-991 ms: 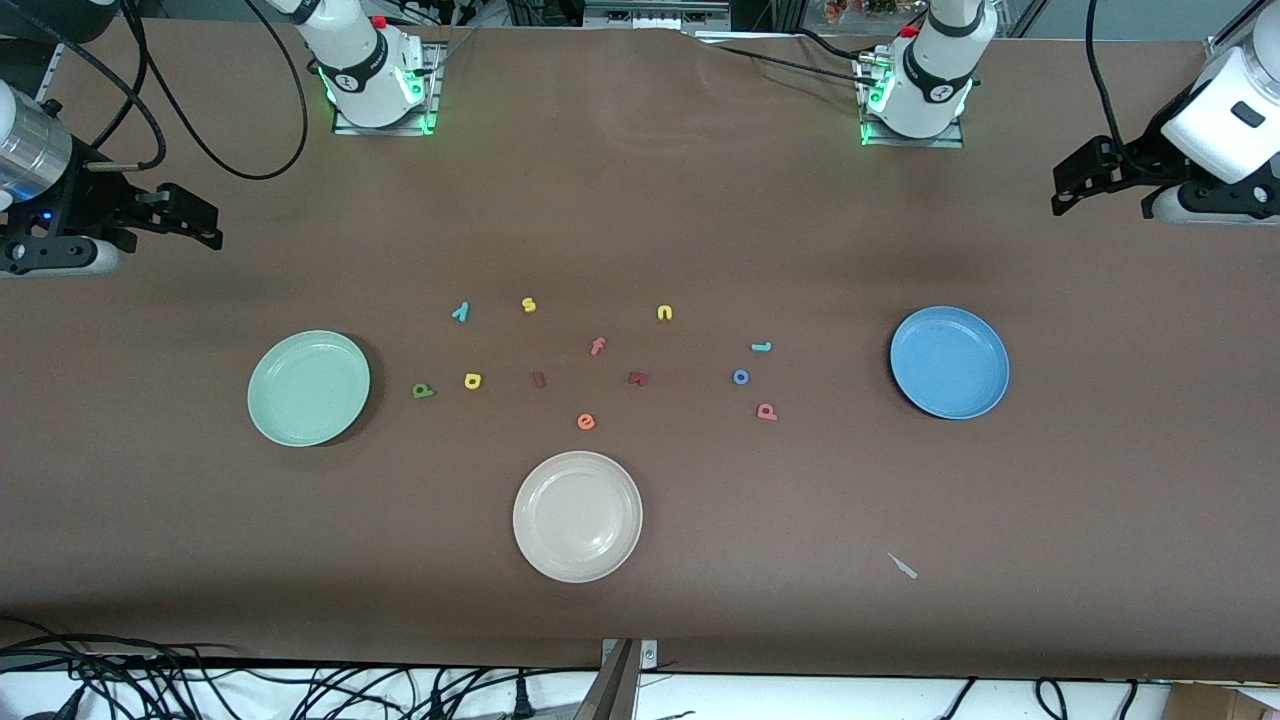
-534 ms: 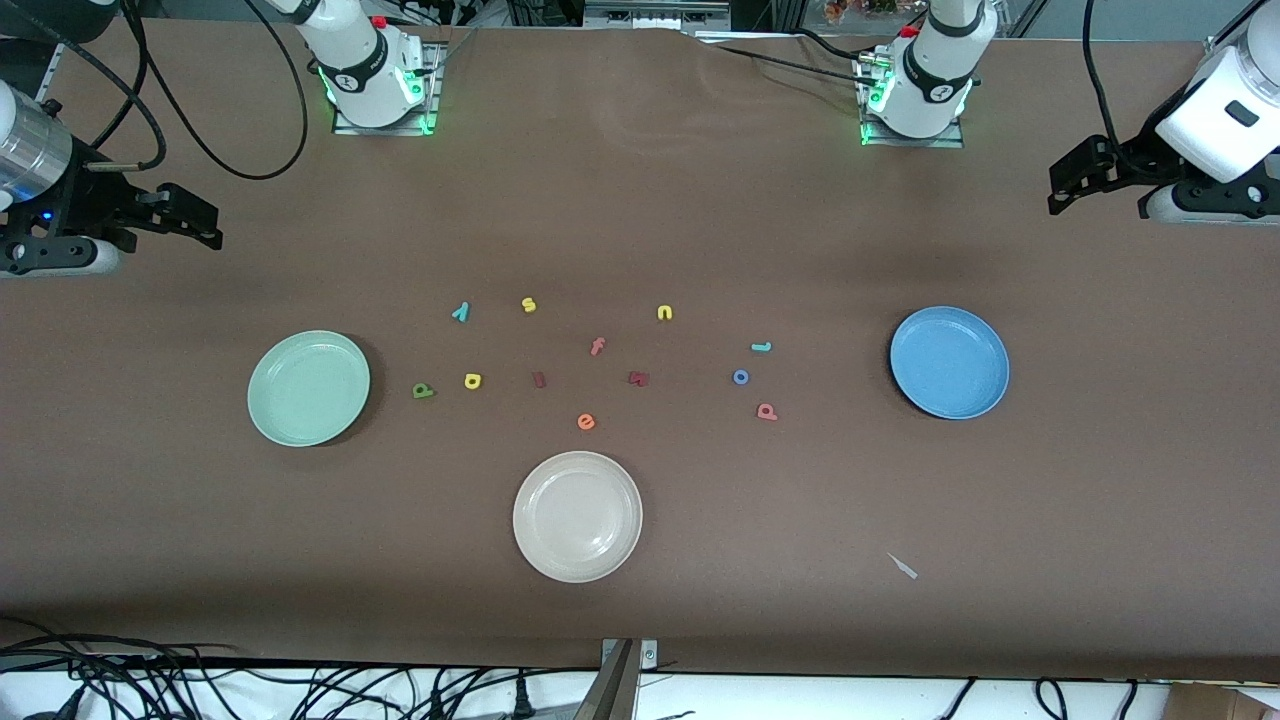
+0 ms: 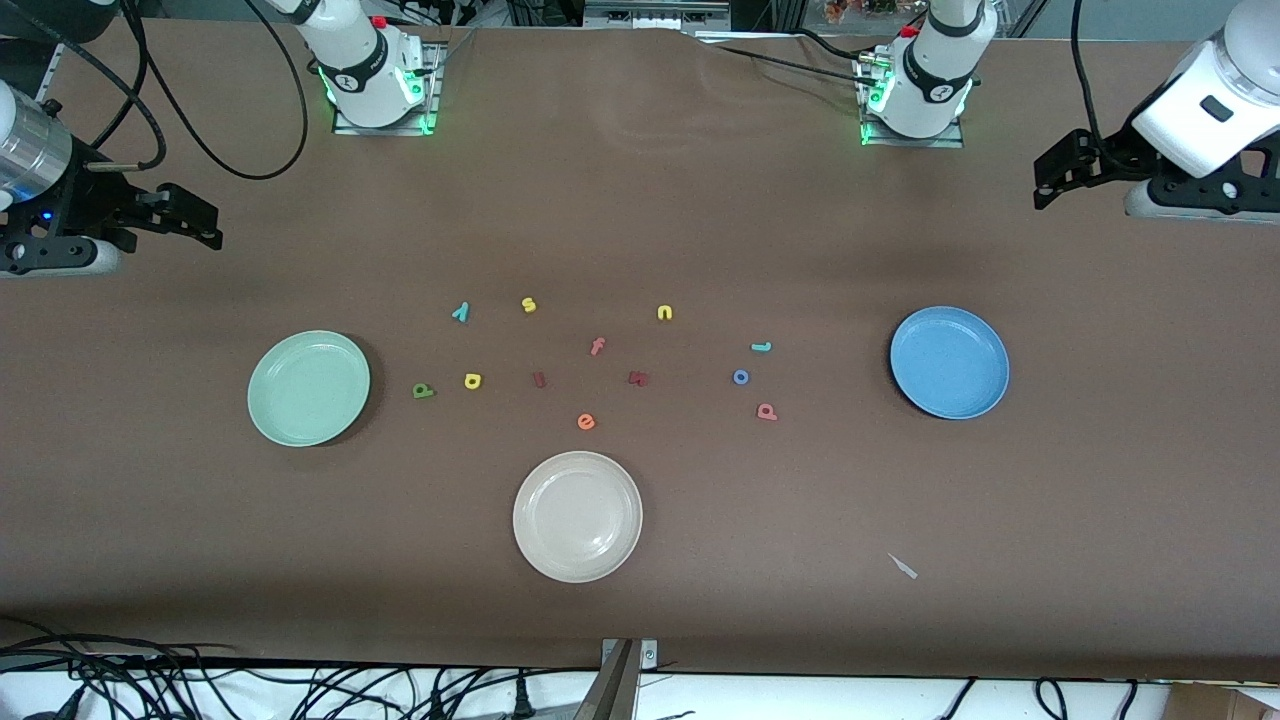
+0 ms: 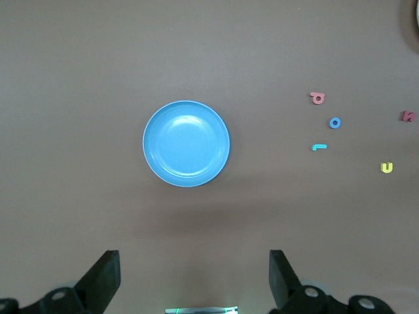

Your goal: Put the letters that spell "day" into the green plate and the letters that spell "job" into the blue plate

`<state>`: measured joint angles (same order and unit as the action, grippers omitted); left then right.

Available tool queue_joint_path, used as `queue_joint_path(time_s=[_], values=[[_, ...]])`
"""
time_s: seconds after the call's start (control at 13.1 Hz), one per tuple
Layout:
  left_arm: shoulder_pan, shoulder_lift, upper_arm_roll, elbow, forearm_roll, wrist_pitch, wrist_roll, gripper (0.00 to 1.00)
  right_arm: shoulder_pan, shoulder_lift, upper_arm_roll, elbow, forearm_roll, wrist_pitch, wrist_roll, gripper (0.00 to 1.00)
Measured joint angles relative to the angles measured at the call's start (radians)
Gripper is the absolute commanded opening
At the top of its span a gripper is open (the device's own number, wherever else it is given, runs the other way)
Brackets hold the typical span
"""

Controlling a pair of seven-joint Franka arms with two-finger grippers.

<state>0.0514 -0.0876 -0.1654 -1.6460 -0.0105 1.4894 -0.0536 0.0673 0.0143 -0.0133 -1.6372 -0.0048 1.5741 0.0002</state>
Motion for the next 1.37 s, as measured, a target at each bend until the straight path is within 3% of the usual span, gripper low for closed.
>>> queue_joint_path(time_s=[0.84, 1.37], values=[[0.008, 0.001, 0.005, 0.017, 0.0, -0.017, -0.001, 1.0, 0.0, 0.0, 0.0, 0.0, 0.0, 0.0, 0.0, 1.0], [0.11, 0.024, 0.009, 0.017, 0.0, -0.019, 0.004, 1.0, 0.0, 0.0, 0.0, 0.0, 0.0, 0.0, 0.0, 1.0]])
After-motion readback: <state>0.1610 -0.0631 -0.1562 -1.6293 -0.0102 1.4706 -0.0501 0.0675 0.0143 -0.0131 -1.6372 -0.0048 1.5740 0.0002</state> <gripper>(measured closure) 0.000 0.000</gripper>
